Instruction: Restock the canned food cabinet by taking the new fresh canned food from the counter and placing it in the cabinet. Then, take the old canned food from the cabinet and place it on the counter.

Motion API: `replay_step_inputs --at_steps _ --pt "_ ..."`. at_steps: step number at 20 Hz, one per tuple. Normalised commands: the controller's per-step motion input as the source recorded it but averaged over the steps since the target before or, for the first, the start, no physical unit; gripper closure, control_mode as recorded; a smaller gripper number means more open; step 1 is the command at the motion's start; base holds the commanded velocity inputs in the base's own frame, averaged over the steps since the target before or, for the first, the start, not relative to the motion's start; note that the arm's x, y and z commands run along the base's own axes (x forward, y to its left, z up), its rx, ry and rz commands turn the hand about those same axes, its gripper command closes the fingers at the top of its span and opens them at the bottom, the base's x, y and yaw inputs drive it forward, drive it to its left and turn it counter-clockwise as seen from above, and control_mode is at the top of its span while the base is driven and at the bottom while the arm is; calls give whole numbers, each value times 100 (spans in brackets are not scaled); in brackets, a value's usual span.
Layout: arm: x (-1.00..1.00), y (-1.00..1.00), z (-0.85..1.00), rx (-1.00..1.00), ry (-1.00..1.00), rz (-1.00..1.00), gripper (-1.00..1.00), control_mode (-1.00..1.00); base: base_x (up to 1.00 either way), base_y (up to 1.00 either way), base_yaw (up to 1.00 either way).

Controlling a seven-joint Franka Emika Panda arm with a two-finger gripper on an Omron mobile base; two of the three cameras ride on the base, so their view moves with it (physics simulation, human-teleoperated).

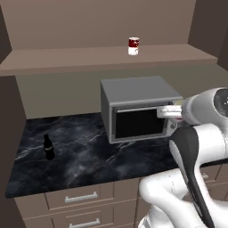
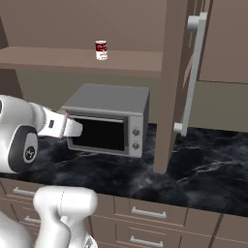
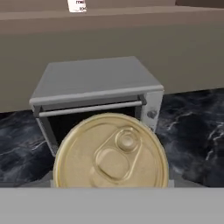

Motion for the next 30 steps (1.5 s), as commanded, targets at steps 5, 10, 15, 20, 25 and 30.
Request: replay_step_inputs --at_steps 5,10,15,20,25,30 --pt "28 -63 100 0 -25 0 100 -100 0 0 0" --pt "24 -56 100 0 2 0 100 -100 0 0 0" --pt "29 -9 43 0 7 0 100 -100 0 0 0" --pt "98 -3 -2 0 4 0 100 -100 0 0 0" --pt "100 -4 -6 0 0 0 100 -100 0 0 0" --pt "100 -12 -1 0 0 0 100 -100 0 0 0"
